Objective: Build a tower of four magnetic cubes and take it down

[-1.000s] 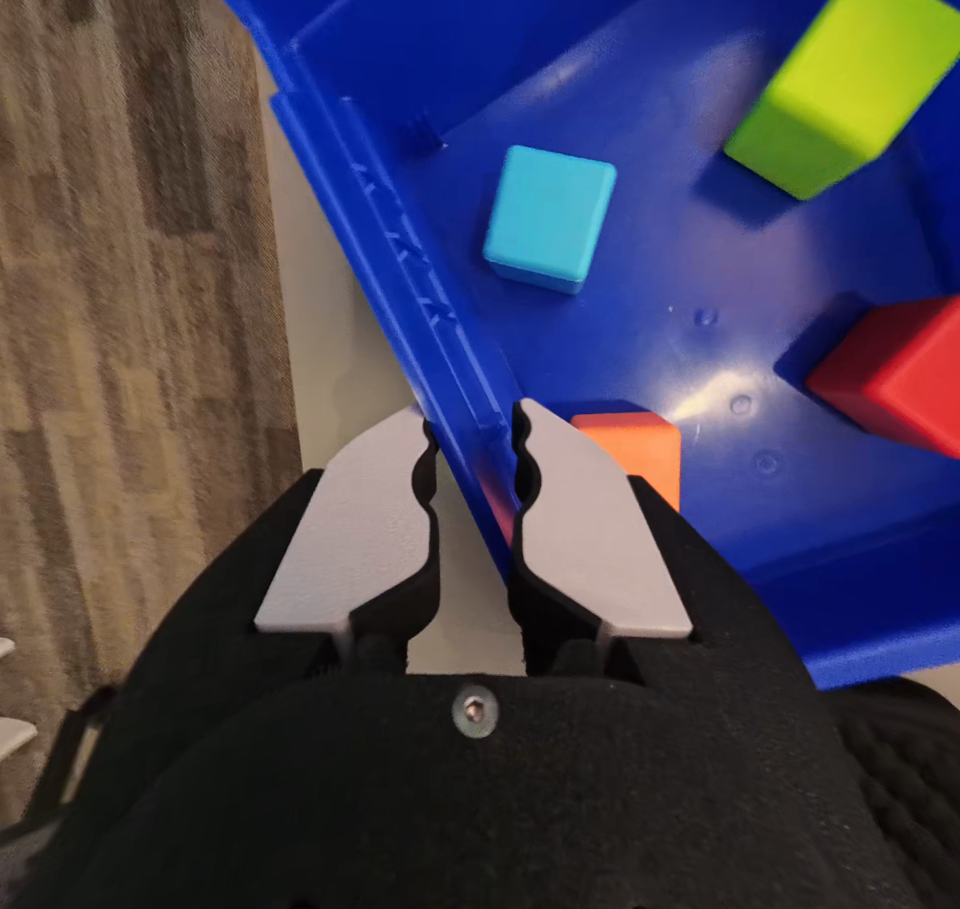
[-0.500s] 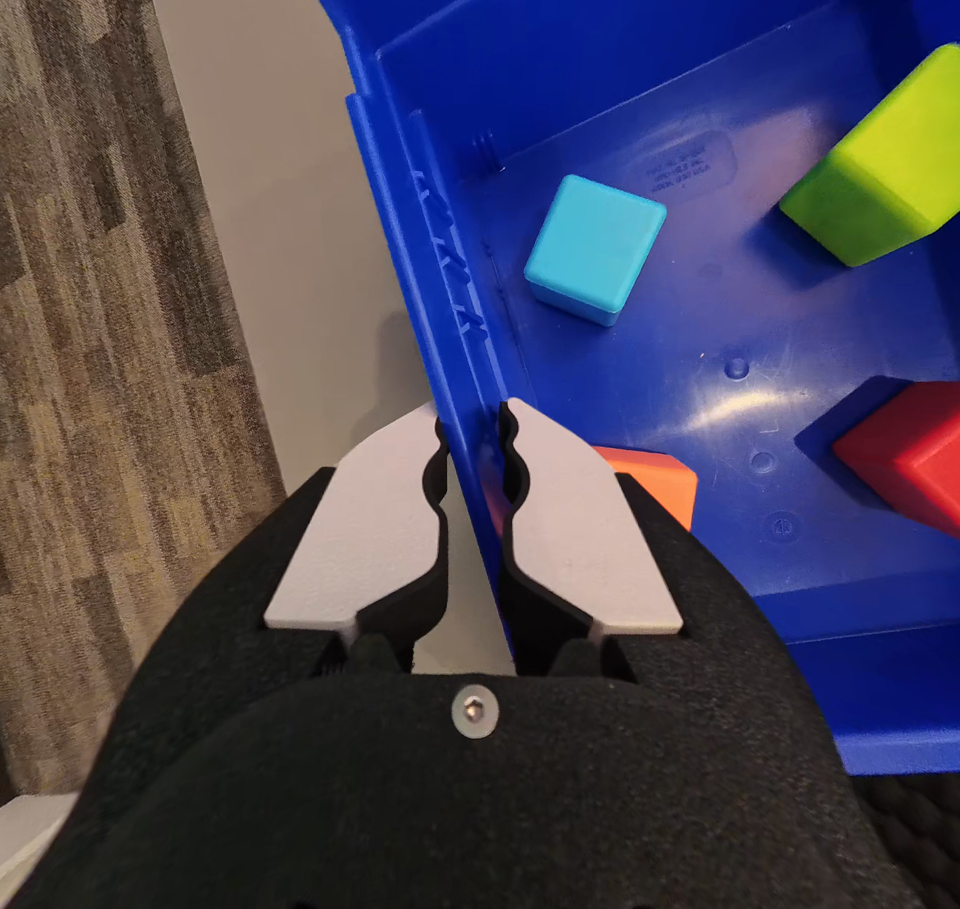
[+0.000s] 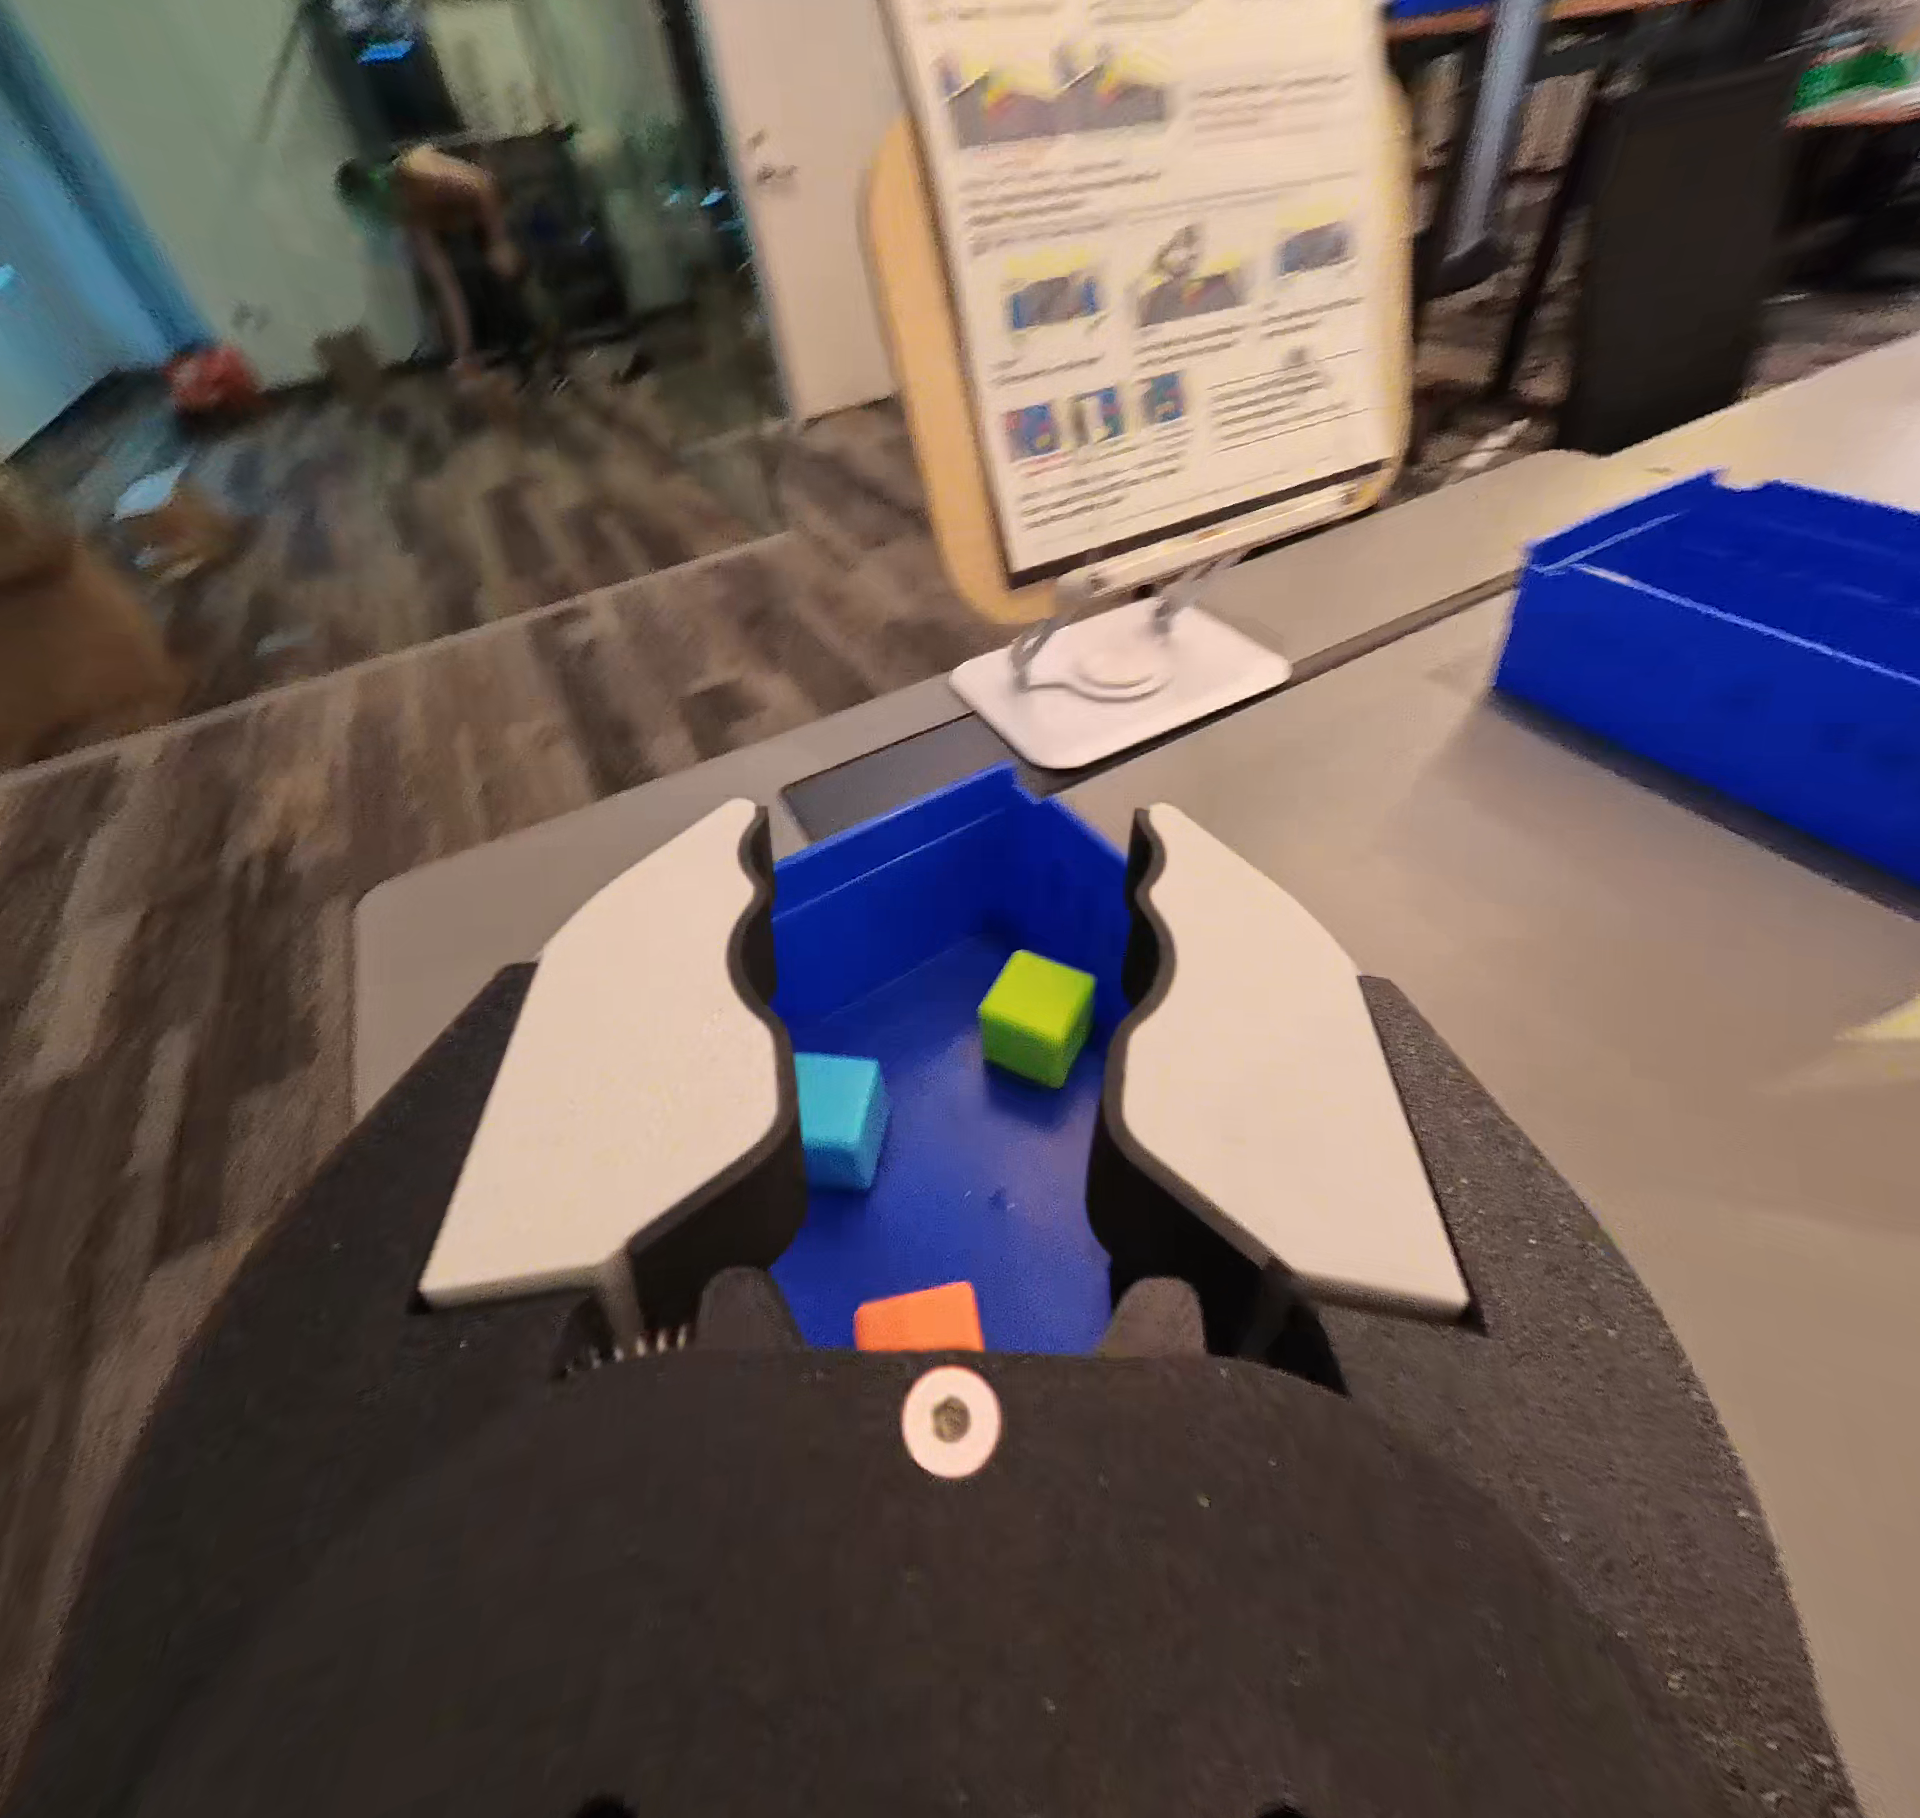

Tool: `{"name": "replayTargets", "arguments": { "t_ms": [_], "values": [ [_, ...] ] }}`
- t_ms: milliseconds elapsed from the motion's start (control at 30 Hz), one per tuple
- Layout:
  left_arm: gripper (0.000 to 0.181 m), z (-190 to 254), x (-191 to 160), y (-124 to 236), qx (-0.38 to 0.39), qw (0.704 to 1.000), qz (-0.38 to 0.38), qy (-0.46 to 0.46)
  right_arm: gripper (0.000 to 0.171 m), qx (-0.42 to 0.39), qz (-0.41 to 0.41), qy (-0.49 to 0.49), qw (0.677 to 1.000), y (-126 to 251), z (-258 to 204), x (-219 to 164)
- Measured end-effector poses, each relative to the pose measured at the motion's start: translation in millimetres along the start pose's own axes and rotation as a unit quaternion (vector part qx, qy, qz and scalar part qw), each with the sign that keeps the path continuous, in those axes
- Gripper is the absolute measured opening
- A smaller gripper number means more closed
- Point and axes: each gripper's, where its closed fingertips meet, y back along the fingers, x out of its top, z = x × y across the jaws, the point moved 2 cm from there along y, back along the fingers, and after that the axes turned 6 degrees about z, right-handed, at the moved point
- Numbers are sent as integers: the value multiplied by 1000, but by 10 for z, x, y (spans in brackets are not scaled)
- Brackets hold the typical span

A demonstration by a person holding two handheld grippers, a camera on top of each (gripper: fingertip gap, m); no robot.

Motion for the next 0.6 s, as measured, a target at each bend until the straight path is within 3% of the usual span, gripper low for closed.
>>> {"name": "replayTargets", "arguments": {
  "t_ms": [67,200,400,600],
  "values": [
    [64,112,-48,-3,-28,999,-12,-19,70,40,2,-32,999,-26,-97,-2],
    [66,246,-390,-25,-51,988,-129,-66,62,63,72,-65,993,6,-150,184],
    [68,570,-969,40,-123,926,-311,-172,61,75,136,-104,982,124,-130,367],
    [66,739,-1200,-23,-164,901,-370,-155,63,92,123,-146,977,78,-112,274]
  ]
}}
